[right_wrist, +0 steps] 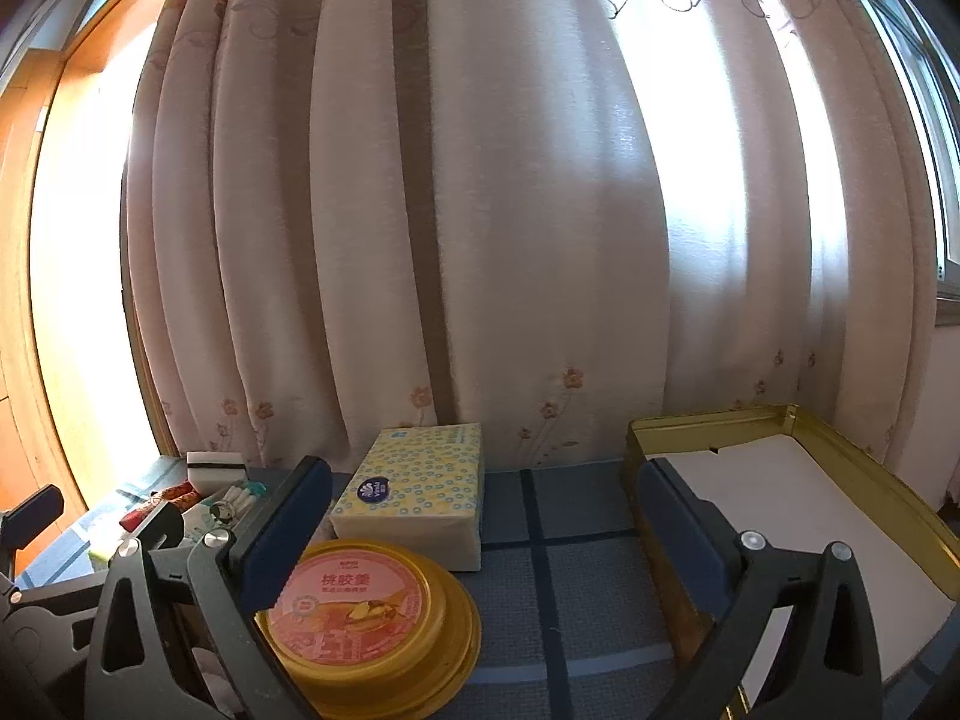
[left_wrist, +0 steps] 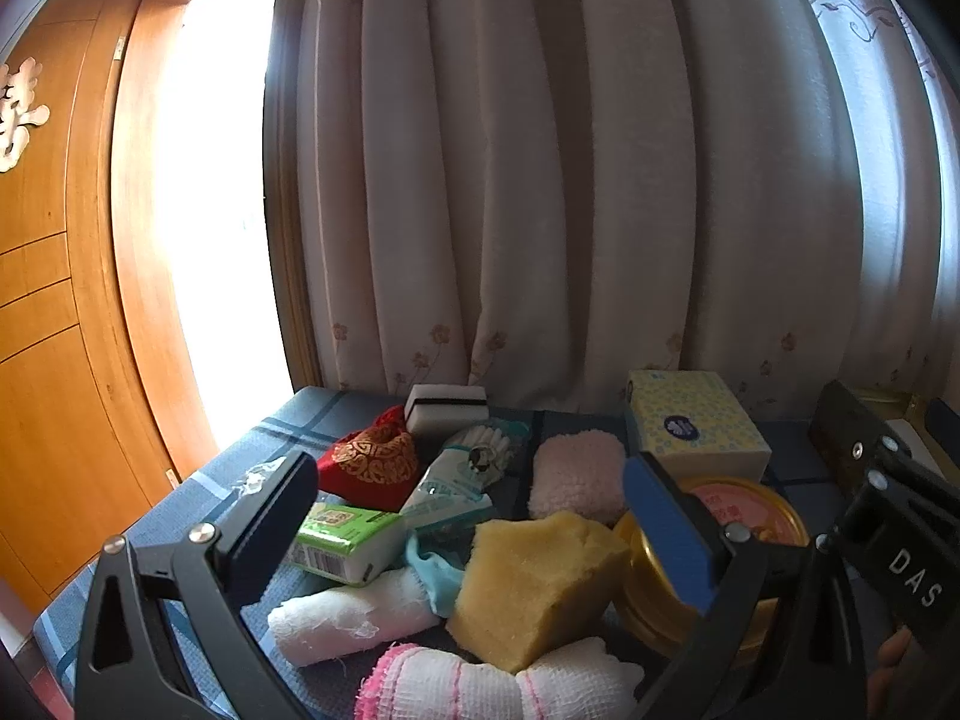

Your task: Organize soft objects

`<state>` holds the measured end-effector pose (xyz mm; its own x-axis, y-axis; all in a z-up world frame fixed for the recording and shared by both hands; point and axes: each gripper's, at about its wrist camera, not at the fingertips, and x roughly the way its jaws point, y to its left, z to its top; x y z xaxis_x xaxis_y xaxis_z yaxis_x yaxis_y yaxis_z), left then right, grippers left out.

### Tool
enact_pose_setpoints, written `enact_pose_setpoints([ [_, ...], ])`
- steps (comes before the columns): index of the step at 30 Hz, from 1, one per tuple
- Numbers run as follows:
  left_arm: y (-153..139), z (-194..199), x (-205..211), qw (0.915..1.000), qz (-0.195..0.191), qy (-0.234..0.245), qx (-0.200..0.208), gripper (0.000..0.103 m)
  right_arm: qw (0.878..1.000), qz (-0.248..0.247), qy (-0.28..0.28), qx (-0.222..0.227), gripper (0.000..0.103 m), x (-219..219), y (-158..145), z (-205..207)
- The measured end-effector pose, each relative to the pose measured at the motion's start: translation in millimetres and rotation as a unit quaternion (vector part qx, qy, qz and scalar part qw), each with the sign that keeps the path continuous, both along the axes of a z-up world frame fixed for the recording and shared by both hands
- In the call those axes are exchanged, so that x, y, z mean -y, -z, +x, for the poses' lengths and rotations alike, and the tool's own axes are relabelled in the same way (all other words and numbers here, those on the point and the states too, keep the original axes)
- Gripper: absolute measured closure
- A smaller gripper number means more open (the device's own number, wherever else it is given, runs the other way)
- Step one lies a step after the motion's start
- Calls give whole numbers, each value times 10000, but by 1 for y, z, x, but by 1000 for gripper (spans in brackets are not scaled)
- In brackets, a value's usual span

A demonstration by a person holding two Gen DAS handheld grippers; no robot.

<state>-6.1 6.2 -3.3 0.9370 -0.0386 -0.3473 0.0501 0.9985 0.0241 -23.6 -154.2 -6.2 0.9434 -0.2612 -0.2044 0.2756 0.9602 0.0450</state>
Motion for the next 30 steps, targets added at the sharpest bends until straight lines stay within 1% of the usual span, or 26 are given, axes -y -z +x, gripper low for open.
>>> enact_pose_setpoints([
  [12,-1,-2,-2,10000,-27,-21,-29,0,9999,-5,-113,15,1,-3,2,-1],
  [21,0,-9,-15,9999,-69,-64,-47,0,9996,-19,-292,18,1,-9,2,-3],
  [30,0,-10,-25,9998,-126,-105,-84,0,9995,-79,-298,33,1,-13,1,-7],
])
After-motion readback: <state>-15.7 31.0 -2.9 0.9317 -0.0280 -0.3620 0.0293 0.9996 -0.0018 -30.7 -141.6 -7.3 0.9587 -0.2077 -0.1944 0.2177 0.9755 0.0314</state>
